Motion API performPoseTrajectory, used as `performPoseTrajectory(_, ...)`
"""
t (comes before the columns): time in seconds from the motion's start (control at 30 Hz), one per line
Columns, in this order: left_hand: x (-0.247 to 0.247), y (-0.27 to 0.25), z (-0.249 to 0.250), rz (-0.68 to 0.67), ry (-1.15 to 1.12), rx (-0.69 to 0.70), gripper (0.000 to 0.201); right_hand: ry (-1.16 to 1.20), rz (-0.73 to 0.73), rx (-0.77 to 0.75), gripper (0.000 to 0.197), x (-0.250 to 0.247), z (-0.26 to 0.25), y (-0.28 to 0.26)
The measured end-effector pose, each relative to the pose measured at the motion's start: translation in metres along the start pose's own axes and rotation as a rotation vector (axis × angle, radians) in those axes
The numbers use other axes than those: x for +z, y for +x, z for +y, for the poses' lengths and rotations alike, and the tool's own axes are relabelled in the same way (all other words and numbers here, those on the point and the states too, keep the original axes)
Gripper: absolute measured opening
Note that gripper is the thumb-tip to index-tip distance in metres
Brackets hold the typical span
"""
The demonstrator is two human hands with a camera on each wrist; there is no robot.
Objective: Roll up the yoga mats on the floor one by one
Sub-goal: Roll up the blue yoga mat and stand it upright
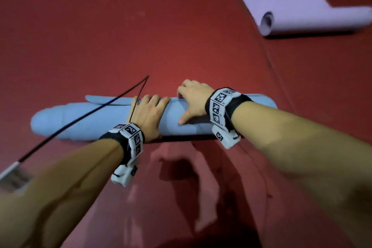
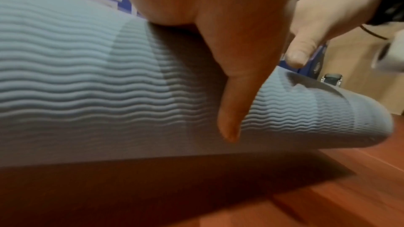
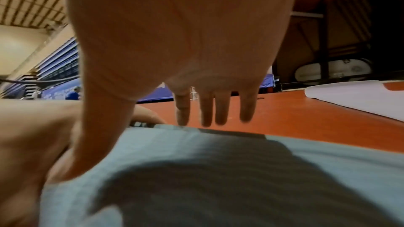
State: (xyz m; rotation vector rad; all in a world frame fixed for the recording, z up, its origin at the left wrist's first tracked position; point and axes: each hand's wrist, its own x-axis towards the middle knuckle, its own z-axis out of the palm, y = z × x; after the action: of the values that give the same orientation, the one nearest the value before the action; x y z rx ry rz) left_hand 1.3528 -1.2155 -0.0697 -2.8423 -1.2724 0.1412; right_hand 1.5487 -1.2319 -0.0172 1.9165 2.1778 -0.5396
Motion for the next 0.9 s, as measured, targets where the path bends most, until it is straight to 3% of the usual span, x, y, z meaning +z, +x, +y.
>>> performPoseTrajectory(0.13, -0.077, 0.005, -0.057, 0.152, 0.081, 0.127, 0.109, 0.257, -0.100, -0.066, 0.125, -0.068, -0.042, 0.027)
performPoseTrajectory(0.23, -0.122, -0.004, -0.095, 0.273, 0.155, 0.166, 0.096, 0.334, -0.030, -0.120, 0.138, -0.101, -0.066, 0.047)
performPoseTrajectory(0.37, -0.139, -0.023, -0.113, 0.330, 0.179, 0.143, 0.089, 0.376, 0.200, -0.198, 0.113, -0.101, -0.080, 0.046)
performPoseTrajectory(0.47, -0.134, -0.028, -0.111, 0.304, 0.153, 0.114, 0.098, 0.412, 0.252, -0.205, 0.096, -0.101, -0.086, 0.032)
performPoseTrajectory(0.67, -0.119, -0.027, -0.107, 0.371, 0.064, 0.079, 0.107, 0.351, 0.328, -0.127, 0.101, -0.098, -0.075, 0.011)
performPoseTrajectory(0.83, -0.124, -0.021, -0.096, 0.440, 0.094, 0.119, 0.105, 0.452, 0.378, -0.069, 0.101, -0.086, -0.063, 0.000)
performPoseTrajectory(0.9, -0.127, -0.020, -0.098, 0.480, 0.069, 0.045, 0.111, 0.530, 0.418, -0.049, 0.102, -0.084, -0.058, 0.001)
